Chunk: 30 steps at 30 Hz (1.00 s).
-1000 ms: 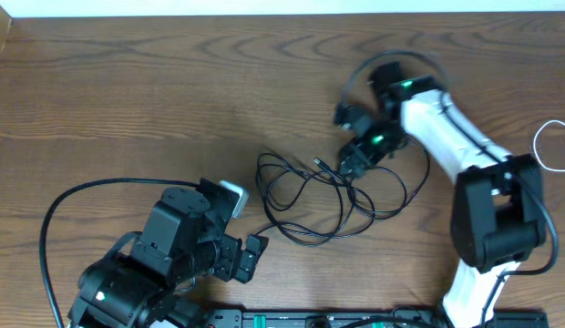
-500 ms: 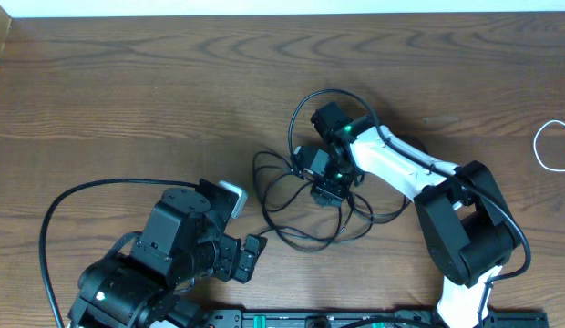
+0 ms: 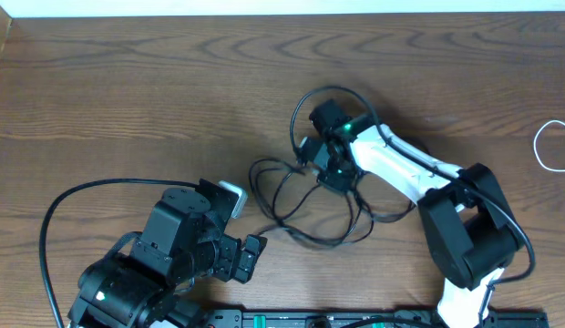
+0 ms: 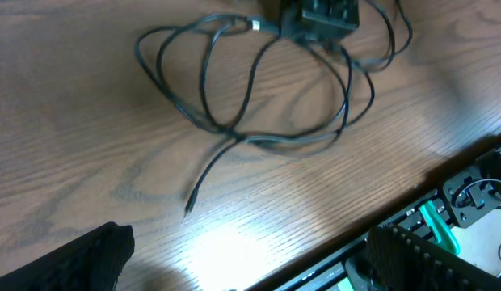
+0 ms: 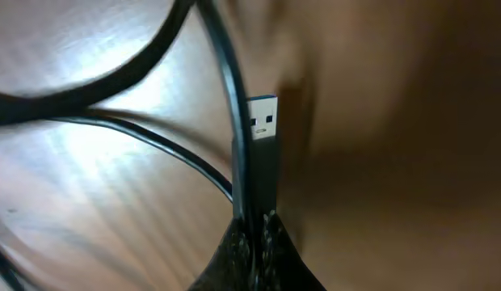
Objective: Untangle cables
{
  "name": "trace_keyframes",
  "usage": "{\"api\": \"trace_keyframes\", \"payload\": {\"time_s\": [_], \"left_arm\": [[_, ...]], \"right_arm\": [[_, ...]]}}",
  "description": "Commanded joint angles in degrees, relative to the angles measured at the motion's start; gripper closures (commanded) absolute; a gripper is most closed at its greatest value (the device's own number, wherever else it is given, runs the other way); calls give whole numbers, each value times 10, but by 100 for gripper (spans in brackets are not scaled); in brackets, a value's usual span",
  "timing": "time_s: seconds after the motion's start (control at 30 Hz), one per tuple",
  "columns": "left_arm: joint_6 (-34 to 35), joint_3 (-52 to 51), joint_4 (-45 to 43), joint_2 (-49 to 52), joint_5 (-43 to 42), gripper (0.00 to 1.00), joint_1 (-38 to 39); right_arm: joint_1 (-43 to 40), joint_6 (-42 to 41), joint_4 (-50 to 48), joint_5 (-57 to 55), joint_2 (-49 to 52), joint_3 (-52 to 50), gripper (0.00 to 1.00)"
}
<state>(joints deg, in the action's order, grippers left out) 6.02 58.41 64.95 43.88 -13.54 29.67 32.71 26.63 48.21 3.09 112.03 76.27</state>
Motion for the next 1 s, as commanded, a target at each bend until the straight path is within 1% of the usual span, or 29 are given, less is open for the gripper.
{"api": "trace_keyframes", "payload": {"time_s": [0.0, 0.07, 0.2, 0.23, 0.3, 0.33, 0.43, 0.53, 0.63, 0.67, 0.7, 0.73, 0.8, 0.83, 0.87, 0.97], "left_arm": [[3, 5, 2, -2, 5, 2, -2], [3, 5, 3, -2, 5, 2, -2], [3, 5, 8, -2, 5, 2, -2], [3, 5, 10, -2, 5, 2, -2], [3, 5, 11, -2, 5, 2, -2], [3, 5, 11, -2, 5, 2, -2], [3, 5, 10, -2, 5, 2, -2], [3, 5, 10, -2, 5, 2, -2], [3, 5, 10, -2, 5, 2, -2], [3, 5, 11, -2, 2, 2, -2], [3, 5, 11, -2, -4, 2, -2], [3, 5, 12, -2, -10, 2, -2], [3, 5, 14, -2, -15, 2, -2], [3, 5, 14, -2, -15, 2, -2], [3, 5, 14, -2, -15, 2, -2], [3, 5, 14, -2, -14, 2, -2]], "right_arm": [[3, -55, -6, -95, -75, 60, 99], [1, -71, -28, -125, -123, 94, 99], [-5, -98, -89, -172, -190, 128, 99], [-7, -112, -109, -182, -208, 133, 96], [-8, -138, -149, -186, -243, 136, 84], [-8, -156, -167, -185, -261, 136, 83], [-8, -183, -186, -159, -296, 136, 84], [-7, -189, -170, -87, -312, 136, 78], [-5, -189, -137, -53, -309, 135, 67], [-5, -189, -124, -57, -305, 134, 61], [-5, -189, -114, -68, -301, 132, 48], [-7, -189, -105, -83, -295, 130, 29], [-9, -189, -87, -118, -281, 125, 11], [-12, -189, -77, -130, -271, 122, 4], [-15, -189, -68, -137, -261, 120, 1], [-23, -189, -38, -131, -218, 116, 1]]}}
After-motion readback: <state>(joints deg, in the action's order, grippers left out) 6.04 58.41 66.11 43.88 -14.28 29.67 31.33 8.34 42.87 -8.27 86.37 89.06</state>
